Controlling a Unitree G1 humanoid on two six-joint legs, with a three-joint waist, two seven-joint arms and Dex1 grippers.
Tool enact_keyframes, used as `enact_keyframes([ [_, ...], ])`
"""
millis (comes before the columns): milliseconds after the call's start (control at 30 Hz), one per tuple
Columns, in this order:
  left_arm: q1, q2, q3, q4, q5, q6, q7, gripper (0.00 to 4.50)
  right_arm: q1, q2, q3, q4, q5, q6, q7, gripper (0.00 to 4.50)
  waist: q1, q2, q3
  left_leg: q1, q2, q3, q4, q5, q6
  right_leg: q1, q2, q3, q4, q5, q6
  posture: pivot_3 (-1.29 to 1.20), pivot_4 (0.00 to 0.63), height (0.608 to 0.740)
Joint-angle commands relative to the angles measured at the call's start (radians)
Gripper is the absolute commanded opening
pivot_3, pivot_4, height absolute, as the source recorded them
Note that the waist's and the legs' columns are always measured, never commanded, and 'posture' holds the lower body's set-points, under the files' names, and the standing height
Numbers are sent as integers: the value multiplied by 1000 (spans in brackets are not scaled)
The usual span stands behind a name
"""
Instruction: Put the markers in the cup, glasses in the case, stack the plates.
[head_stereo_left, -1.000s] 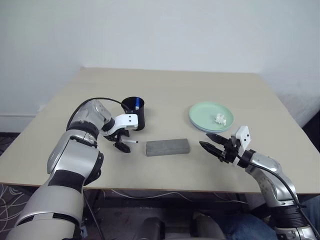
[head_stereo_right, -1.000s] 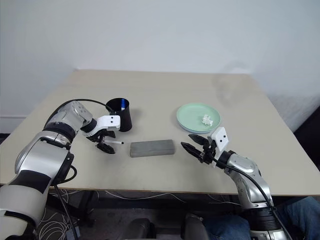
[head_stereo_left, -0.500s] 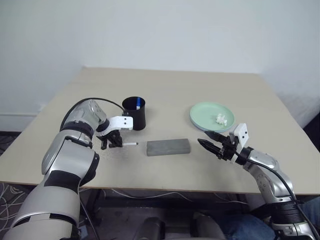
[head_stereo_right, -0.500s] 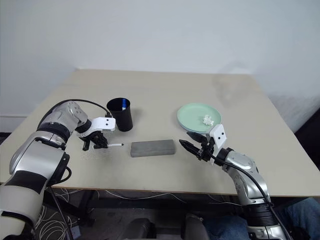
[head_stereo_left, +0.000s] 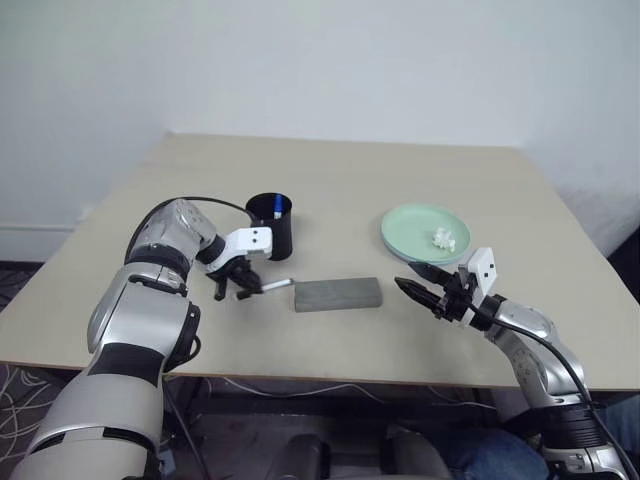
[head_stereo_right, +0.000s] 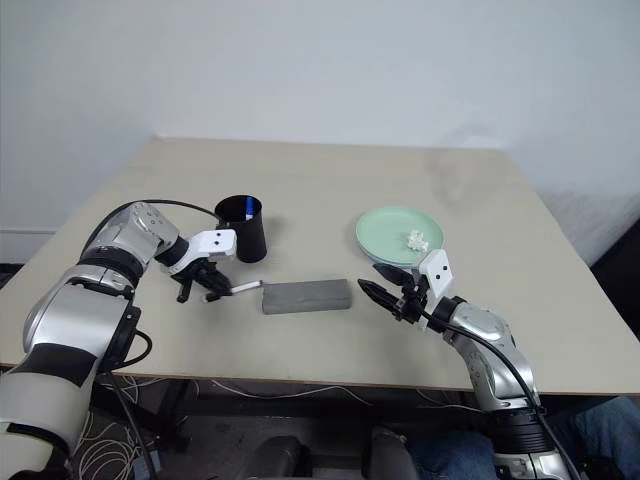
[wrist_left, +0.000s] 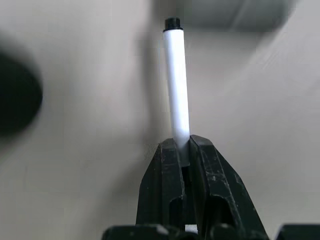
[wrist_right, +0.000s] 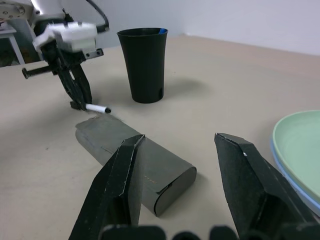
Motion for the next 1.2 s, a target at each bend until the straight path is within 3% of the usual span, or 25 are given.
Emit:
enact_keyframes([
  [33, -36, -18, 93, -86, -161, -18, -61, 12, -11, -3, -19, -12, 14, -17, 4, 2376, -1, 0, 0, 0, 0, 0, 0, 0, 0, 0, 0, 0, 0, 0, 0, 0, 0, 721],
  [233, -29, -60, 264, -238, -363, 57, -7, 12, -33, -2, -11, 8, 12, -16, 15, 2376, -5, 0, 0, 1, 0, 0, 0, 0, 0, 0, 1, 0, 1, 0, 0, 0, 0, 721],
  [467, 15, -70, 421, -333, -472, 63, 339, 12, -77, 3, -9, 1, 18, -17, 24, 2376, -6, 0, 0, 2, 0, 0, 0, 0, 0, 1, 1, 1, 1, 0, 0, 0, 0, 721],
  [800, 87, -78, 496, -257, -491, -47, 677, 12, -142, -12, -10, 6, 22, -9, 55, 2376, -3, 0, 0, 3, 0, 0, 0, 0, 0, 2, 1, 1, 1, 1, 0, 0, 0, 721],
  [1200, 103, -123, 516, -157, -505, -77, 771, 12, -115, -10, -9, -17, 21, -10, 46, 2376, -4, 0, -1, 3, -2, 0, 0, 0, 0, 2, 1, 1, 1, 1, 0, 0, 0, 721],
])
